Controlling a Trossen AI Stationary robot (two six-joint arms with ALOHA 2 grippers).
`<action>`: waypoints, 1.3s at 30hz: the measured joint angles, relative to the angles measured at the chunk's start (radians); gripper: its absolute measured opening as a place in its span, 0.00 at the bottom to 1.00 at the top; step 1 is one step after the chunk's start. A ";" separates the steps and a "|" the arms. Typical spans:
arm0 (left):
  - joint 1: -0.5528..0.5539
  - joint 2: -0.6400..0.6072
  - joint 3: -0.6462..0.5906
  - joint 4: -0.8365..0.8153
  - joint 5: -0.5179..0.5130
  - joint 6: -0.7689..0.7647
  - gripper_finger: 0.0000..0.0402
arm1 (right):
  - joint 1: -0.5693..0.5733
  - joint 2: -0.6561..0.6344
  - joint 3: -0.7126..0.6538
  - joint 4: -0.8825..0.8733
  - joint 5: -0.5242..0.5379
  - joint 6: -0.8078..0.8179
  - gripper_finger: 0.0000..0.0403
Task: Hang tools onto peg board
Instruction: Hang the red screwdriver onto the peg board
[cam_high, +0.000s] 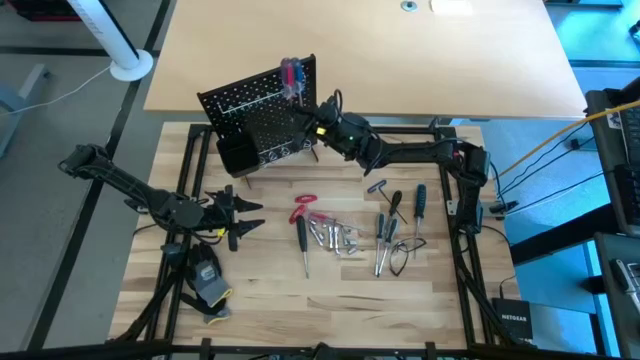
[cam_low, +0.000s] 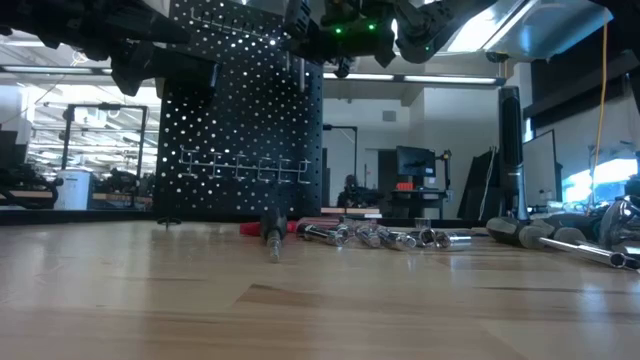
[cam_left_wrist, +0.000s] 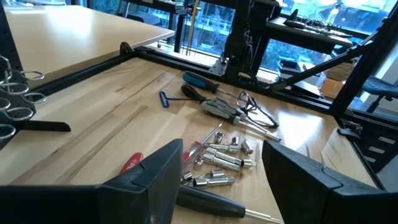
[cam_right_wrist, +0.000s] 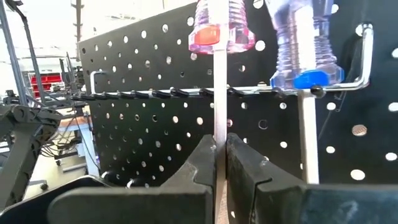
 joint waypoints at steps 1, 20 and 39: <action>0.000 0.000 0.000 0.000 -0.001 0.001 0.52 | 0.000 0.000 0.000 0.000 0.002 0.000 0.05; 0.000 0.000 0.000 0.000 -0.004 0.011 0.52 | 0.045 0.000 0.000 0.004 0.029 -0.042 0.05; 0.000 0.000 0.000 0.001 -0.016 0.015 0.52 | 0.029 0.000 0.000 0.034 0.030 -0.049 0.05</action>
